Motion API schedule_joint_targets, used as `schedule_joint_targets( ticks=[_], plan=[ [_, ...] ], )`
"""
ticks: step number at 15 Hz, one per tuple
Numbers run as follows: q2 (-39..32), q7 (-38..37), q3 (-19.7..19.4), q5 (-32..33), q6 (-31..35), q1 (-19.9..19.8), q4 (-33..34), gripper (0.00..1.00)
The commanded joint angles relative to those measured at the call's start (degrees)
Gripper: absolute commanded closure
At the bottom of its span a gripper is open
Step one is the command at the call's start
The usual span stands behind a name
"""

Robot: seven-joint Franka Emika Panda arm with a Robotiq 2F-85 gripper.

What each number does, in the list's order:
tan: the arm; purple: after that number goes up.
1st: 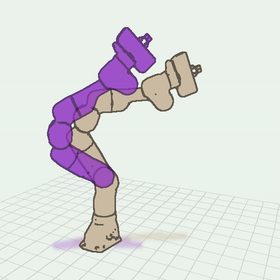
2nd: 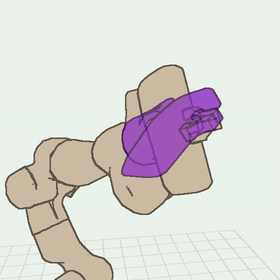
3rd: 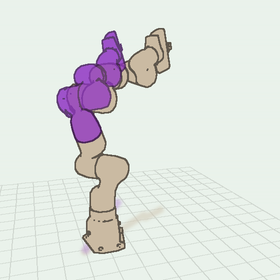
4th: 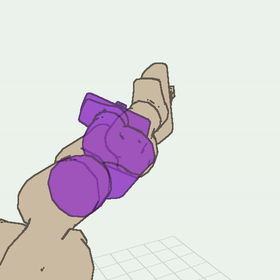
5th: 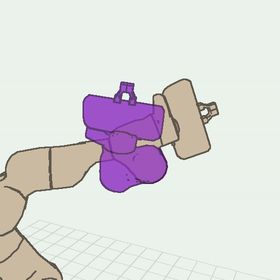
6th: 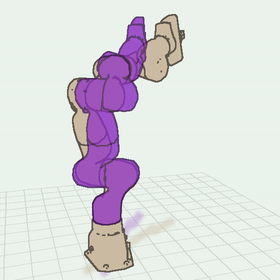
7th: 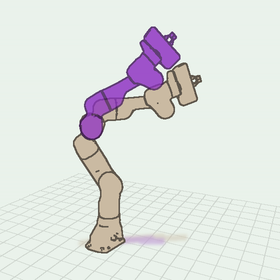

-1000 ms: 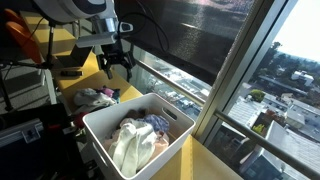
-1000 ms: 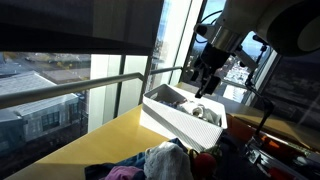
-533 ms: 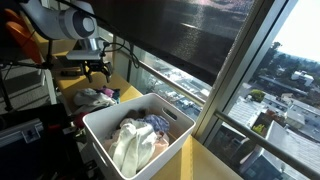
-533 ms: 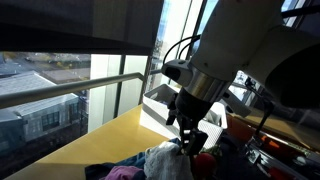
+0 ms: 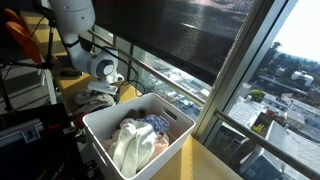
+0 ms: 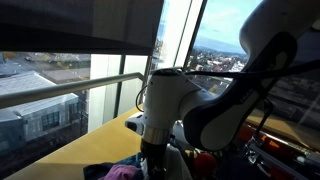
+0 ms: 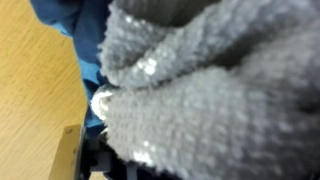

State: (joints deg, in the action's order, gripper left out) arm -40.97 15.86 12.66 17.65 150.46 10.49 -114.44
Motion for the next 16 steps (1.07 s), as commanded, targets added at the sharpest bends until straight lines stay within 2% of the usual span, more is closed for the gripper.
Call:
schedule_joint_targets(
  ticks=[1, 2, 3, 7, 12, 14, 16],
  plan=[
    [-9.99, 6.19, 1.63, -3.97, -3.81, -2.17, 10.21, 0.0],
    [-10.46, 6.73, 1.76, -4.47, -4.92, -2.25, 11.28, 0.25],
    [-10.09, 7.01, 1.48, -4.19, -5.88, -1.74, 11.81, 0.26],
    [-7.72, 6.5, 1.17, -3.8, -8.7, -0.33, 11.73, 0.55],
    [-3.59, 7.12, 1.45, -3.99, -9.72, -0.97, 9.47, 0.9],
    [-1.87, 7.49, 1.61, -4.08, -10.11, -1.26, 8.62, 0.98],
    [0.28, 7.87, 1.83, -4.22, -10.73, -1.48, 7.72, 1.0]
  ],
)
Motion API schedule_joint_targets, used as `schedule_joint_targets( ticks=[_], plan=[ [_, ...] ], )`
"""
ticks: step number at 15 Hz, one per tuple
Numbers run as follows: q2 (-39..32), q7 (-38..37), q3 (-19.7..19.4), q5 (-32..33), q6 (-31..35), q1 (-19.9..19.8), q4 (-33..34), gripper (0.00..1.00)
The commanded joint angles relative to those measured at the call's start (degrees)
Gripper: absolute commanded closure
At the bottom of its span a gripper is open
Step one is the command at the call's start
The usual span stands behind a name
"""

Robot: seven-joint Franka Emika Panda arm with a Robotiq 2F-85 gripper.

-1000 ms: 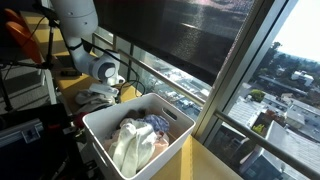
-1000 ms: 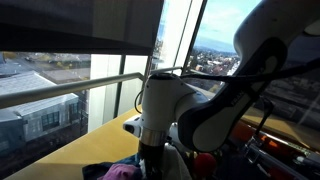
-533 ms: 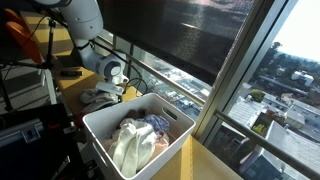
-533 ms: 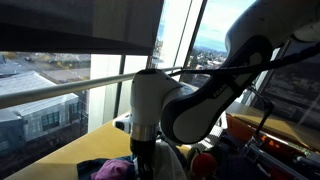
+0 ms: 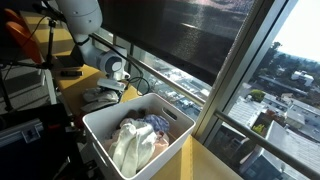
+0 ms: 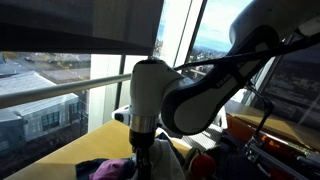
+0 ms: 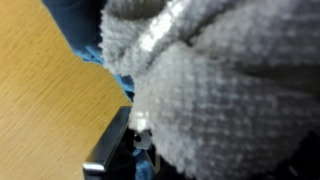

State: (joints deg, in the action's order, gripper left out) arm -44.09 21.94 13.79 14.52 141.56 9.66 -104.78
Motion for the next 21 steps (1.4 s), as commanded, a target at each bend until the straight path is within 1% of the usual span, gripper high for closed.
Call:
schedule_joint_targets(
  ticks=[1, 5, 9, 12, 15, 18, 21],
  plan=[
    [4.53, 1.78, 0.66, -1.03, -2.12, -0.58, -2.43, 1.0],
    [11.59, 1.92, 0.39, -0.76, -3.46, -0.84, -5.71, 1.0],
    [20.93, 2.27, -0.42, -0.58, -5.92, -1.59, -8.74, 1.0],
    [28.72, 3.38, -1.22, -1.14, -8.02, -3.34, -10.89, 1.0],
    [36.68, 3.88, -2.82, -1.59, -9.38, -5.12, -13.31, 1.0],
    [43.41, 4.78, -6.32, -1.39, -10.49, -7.61, -16.07, 1.0],
    [47.97, 6.37, -10.82, -0.96, -10.94, -10.16, -18.83, 1.0]
  ],
)
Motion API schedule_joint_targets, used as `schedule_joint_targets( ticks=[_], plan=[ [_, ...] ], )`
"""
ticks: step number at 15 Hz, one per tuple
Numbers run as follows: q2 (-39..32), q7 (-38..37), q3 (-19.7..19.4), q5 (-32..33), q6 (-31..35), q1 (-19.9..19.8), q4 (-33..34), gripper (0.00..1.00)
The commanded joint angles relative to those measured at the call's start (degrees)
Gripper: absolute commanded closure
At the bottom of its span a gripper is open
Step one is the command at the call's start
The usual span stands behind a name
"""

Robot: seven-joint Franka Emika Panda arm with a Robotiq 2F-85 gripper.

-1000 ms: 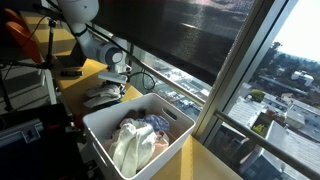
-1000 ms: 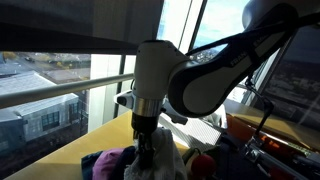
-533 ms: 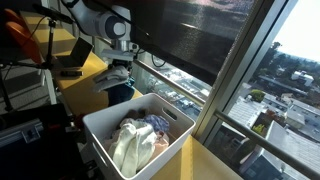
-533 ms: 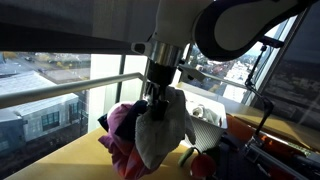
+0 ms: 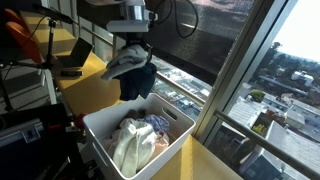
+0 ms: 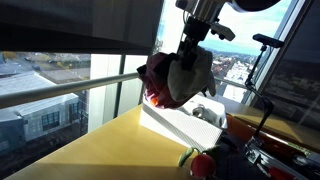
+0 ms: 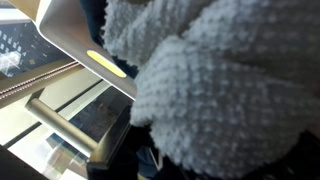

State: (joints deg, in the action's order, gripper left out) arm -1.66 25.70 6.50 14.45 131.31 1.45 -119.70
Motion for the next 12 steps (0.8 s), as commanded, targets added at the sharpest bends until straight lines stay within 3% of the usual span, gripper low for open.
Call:
schedule_joint_targets(
  ticks=[1, 7, 12],
  plan=[
    [6.03, 2.97, -5.12, -0.53, 0.06, -2.84, -4.94, 1.0],
    [-1.12, 4.84, -11.72, -1.31, 8.68, -7.12, -8.29, 1.0],
    [-10.86, 4.4, -11.31, -3.46, 14.35, -8.8, -4.36, 1.0]
  ],
)
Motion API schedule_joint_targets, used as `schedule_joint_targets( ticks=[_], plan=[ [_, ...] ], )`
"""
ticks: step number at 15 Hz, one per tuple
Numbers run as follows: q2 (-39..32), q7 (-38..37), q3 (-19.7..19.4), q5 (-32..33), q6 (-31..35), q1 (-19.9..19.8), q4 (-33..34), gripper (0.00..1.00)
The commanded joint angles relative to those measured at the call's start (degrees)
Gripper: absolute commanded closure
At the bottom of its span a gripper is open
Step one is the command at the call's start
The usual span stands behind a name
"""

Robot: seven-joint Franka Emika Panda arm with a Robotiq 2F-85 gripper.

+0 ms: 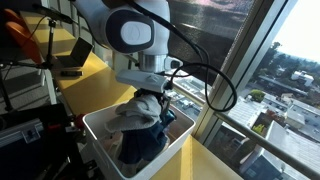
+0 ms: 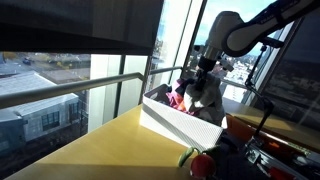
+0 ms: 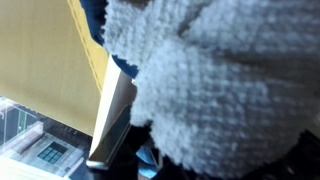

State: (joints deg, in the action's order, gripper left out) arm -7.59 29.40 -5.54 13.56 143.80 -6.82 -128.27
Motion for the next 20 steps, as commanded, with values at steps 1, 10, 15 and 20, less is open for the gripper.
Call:
schedule_joint_targets(
  ticks=[1, 10, 15, 20],
  plan=[
    [-6.62, 0.56, 1.16, -3.02, 2.37, -0.6, 5.33, 1.0],
    [-15.06, -5.84, 4.58, -0.05, -2.49, 3.34, 15.19, 0.45],
    [-6.8, -11.4, 4.32, 9.04, -8.07, 8.65, 12.74, 0.11],
    [-3.01, -11.98, 8.53, 13.59, -13.21, 13.68, 11.58, 0.0]
  ],
)
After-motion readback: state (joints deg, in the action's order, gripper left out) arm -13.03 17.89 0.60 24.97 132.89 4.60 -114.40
